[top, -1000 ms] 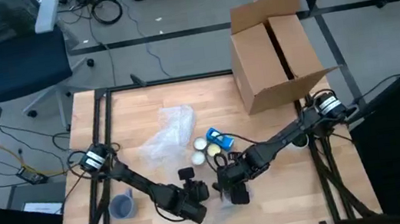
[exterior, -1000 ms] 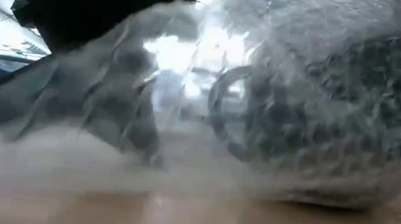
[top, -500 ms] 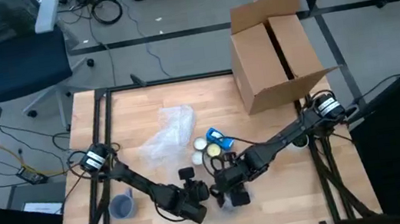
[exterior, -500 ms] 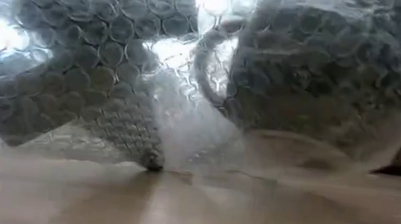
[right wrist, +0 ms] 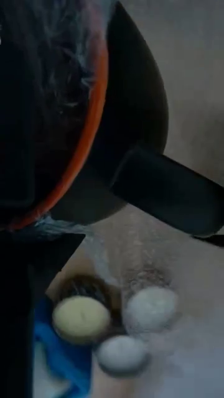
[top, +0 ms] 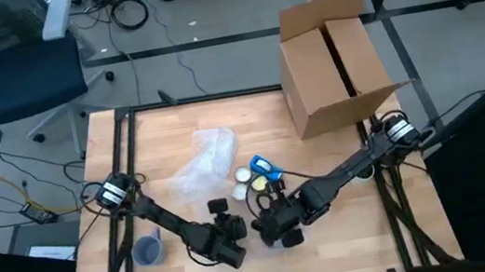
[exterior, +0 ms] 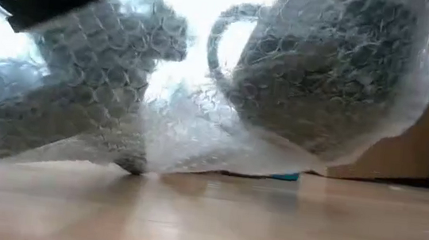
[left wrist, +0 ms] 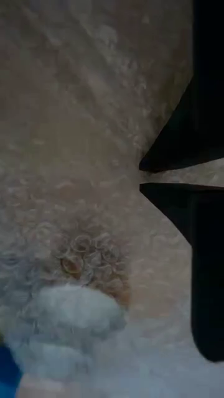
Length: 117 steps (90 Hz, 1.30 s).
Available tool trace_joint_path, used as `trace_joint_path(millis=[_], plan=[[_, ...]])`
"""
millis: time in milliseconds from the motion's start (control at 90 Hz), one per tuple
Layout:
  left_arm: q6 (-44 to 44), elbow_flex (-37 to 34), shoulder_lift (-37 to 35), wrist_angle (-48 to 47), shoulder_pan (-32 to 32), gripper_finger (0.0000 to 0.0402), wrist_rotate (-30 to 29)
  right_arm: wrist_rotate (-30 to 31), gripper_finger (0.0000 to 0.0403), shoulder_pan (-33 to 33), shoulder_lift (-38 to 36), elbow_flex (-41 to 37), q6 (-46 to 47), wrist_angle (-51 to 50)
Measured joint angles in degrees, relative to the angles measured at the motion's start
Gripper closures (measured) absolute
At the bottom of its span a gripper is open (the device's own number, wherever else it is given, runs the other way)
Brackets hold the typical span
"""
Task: Wrap mug
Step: Wrap the black mug with the transparent bubble wrap
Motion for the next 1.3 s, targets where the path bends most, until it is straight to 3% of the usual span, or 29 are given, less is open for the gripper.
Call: trace_joint_path(millis=[222, 378, 756, 944, 1067, 1300], plan=[[-0.4, -0.1, -0.5, -3.7, 1.0, 0.0373, -0.2, 0.9, 0.0397, 0.6, 0.0, 0.0, -12.7, 2.8], [-1.8, 0.0, -0.5, -7.0, 1.1, 0.0373, -0.4, 8.9, 0.0397, 1.1, -0.2, 0.0, -18.1, 2.7], [-8.6, -1.2, -0.6, -15.9, 1.1, 0.0373, -3.9, 7.6, 0.0396, 2.1, -0.2, 0.1, -23.0, 5.6], [-11.1, -2.6, -0.7, -15.6, 1.1, 0.0373, -1.3, 15.3, 0.0396, 2.3, -0.2, -0.1, -27.6, 4.6], [-11.3, -2.6, -0.7, -16.1, 1.1, 0.0373, -0.4, 16.5, 0.0396, 2.1, -0.2, -0.1, -28.5, 4.8], [-13.8, -2.6, -0.7, -17.4, 1.1, 0.0373, 0.4, 12.9, 0.0396, 1.9, -0.2, -0.1, -28.3, 6.1]])
